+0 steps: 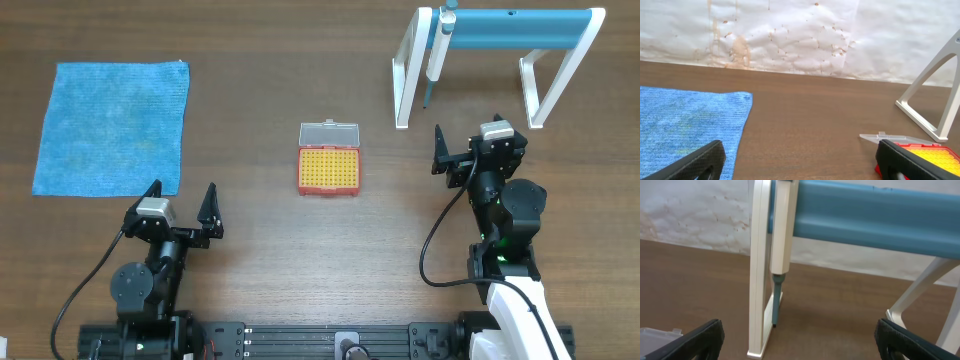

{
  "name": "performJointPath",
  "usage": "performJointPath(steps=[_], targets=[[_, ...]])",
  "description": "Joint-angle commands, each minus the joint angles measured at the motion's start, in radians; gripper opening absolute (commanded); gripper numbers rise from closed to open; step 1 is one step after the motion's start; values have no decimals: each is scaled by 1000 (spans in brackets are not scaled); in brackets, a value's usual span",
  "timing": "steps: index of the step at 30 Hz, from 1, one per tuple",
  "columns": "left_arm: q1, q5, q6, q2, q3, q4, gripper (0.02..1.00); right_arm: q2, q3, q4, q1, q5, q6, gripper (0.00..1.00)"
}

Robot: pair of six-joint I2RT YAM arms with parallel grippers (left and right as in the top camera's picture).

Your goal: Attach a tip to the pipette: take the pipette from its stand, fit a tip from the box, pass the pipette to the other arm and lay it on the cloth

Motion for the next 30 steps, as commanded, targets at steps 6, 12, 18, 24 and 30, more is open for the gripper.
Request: performJointPath(steps=[6, 12, 18, 24, 30], targets=[[-4, 15, -9, -3, -3, -3, 974, 73, 43, 79, 0, -11, 182, 974], [-4, 14, -9, -3, -3, -3, 974, 352, 57, 446, 10, -6, 237, 974], [-4, 15, -9, -3, -3, -3, 974, 506, 174, 452, 33, 2, 236, 974], [-4, 15, -9, -3, -3, -3, 974, 564, 250, 417, 33, 23, 236, 978], [-4, 14, -9, -3, -3, -3, 974, 623, 341, 376, 34, 24, 236, 976]])
